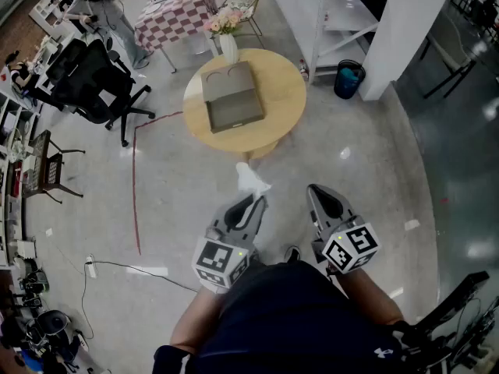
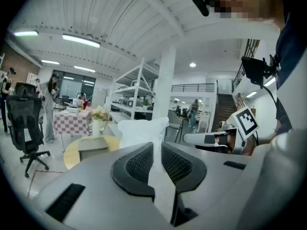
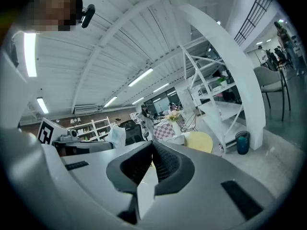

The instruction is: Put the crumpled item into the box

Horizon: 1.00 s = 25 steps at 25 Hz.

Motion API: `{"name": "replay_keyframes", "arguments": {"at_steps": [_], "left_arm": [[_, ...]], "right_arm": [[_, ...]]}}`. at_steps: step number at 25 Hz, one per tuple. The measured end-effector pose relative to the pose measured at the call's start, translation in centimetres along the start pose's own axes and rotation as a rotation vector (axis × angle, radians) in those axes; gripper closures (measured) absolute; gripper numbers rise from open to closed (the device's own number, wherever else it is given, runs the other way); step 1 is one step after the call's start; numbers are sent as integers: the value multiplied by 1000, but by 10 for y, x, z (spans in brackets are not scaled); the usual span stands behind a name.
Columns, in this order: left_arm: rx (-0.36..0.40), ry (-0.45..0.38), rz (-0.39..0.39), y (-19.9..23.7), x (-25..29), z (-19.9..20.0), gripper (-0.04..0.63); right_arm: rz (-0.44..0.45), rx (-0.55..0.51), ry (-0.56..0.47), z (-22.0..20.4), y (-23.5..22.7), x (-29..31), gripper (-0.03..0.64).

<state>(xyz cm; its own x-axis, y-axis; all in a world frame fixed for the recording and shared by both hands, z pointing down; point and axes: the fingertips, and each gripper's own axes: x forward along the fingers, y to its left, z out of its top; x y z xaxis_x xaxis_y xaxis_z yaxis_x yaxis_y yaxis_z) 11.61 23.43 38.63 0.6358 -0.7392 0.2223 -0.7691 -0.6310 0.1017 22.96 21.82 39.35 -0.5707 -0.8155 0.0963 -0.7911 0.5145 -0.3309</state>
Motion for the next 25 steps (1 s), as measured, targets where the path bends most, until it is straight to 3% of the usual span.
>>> {"name": "replay_keyframes", "arguments": {"at_steps": [7,15,25], "left_arm": [[123,0,27,-7,-63,2,535],[78,-7,30,21,-103,-10,535],[90,-10,-3,64,-132,-13,535]], "right_arm": [[8,-20,10,-8,57,-19,604],[10,-46,27,-23,97,-7,603],[-56,-44,-2,-24,131,21,603]]}}
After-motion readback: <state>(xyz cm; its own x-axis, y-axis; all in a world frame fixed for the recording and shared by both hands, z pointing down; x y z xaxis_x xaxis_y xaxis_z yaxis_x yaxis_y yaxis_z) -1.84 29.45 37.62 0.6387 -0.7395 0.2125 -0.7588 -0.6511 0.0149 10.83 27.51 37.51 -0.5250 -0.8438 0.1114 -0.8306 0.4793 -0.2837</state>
